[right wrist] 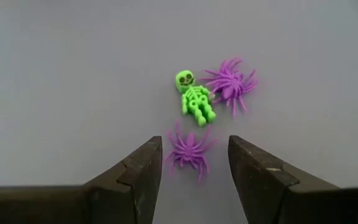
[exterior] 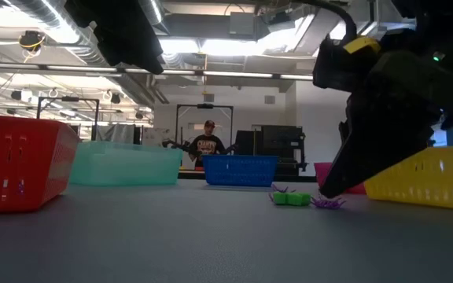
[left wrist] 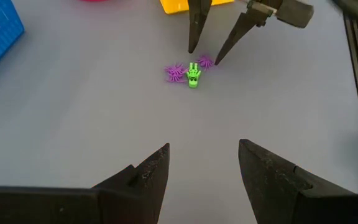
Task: Sort Halloween decoration
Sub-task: Put the purple spider toy into the blue bin
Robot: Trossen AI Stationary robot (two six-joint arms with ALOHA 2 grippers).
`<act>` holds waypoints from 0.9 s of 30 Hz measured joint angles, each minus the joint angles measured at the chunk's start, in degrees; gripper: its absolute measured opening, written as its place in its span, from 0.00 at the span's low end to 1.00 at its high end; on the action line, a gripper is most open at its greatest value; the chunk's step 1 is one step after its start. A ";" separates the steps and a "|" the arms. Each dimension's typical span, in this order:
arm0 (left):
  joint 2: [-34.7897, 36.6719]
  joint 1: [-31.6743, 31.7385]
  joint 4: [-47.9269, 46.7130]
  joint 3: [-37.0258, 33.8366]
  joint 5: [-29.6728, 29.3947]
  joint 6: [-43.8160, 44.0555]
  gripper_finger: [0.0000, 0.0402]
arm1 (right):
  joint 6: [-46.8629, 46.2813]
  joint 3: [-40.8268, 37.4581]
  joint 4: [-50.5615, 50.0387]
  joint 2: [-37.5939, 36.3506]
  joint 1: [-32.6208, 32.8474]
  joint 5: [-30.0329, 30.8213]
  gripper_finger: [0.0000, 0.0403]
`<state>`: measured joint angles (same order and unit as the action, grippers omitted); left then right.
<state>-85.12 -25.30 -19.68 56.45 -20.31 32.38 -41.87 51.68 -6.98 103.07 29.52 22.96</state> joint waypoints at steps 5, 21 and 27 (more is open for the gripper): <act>0.00 -0.01 0.02 0.00 0.00 0.02 0.44 | -0.29 0.00 -0.06 0.18 0.02 -0.34 0.45; 0.00 0.00 0.02 0.00 -0.05 0.02 0.44 | 0.11 0.00 -3.31 -0.43 -0.04 -1.21 0.45; 0.00 0.00 0.02 0.00 -0.05 0.02 0.44 | 0.16 0.00 -8.32 -2.74 -0.04 -1.56 0.45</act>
<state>-85.12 -25.30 -19.66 56.45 -20.36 32.40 -41.71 51.68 -15.30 100.32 29.47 21.40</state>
